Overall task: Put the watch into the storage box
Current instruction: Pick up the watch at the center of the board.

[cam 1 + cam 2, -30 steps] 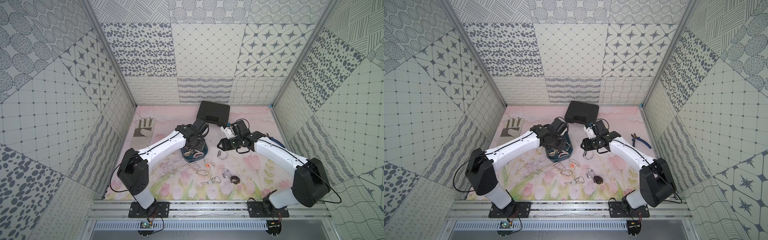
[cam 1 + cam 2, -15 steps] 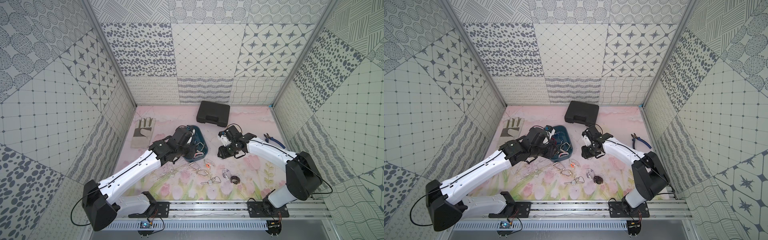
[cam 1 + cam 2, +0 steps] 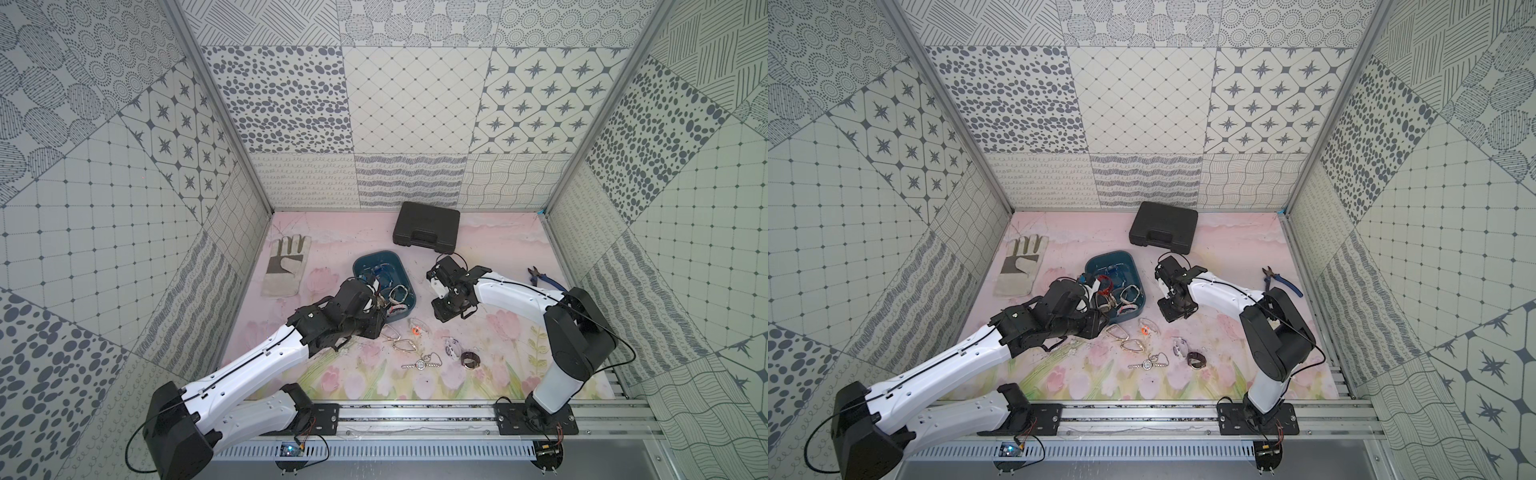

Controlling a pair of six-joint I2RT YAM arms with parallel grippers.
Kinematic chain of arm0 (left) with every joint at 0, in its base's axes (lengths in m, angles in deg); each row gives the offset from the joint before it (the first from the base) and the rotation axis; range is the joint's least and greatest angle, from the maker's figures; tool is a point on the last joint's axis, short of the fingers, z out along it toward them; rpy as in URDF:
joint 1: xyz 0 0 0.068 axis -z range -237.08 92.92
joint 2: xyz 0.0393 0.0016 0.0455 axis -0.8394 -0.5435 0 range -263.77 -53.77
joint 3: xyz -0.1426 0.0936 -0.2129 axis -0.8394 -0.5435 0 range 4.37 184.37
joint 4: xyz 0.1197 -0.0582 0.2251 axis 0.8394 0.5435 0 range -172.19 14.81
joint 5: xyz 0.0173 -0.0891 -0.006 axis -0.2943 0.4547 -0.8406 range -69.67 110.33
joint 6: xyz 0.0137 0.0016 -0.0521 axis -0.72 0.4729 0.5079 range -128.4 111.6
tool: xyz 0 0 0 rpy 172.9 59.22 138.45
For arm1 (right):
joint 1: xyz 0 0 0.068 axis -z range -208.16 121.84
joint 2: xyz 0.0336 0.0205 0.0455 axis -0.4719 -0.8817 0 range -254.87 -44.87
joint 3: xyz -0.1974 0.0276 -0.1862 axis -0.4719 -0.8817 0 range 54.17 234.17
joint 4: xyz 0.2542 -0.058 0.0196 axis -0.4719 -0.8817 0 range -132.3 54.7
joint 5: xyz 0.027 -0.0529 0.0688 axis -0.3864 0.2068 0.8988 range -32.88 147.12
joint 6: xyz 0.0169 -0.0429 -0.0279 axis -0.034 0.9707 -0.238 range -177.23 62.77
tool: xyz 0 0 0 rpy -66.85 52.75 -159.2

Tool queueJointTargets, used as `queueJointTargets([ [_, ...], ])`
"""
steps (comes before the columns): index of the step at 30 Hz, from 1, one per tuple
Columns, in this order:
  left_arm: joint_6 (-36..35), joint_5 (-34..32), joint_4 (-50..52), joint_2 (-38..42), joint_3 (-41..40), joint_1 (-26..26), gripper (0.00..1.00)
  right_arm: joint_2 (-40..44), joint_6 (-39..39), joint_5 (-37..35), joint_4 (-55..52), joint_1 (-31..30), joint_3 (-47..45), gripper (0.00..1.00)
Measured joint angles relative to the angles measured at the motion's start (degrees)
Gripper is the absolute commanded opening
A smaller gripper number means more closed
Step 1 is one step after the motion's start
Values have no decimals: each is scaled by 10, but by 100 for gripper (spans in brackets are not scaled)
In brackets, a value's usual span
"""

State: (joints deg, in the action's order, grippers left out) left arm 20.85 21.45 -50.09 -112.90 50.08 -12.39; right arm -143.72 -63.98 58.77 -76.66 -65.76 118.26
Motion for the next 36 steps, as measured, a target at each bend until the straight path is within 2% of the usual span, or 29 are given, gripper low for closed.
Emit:
queueJointTargets([
  [16, 35, -1, -21, 41, -44, 0, 46, -36, 32, -24, -1, -3, 15, 40],
  [36, 35, -18, -13, 62, -44, 0, 46, -41, 25, -23, 0, -3, 12, 9],
])
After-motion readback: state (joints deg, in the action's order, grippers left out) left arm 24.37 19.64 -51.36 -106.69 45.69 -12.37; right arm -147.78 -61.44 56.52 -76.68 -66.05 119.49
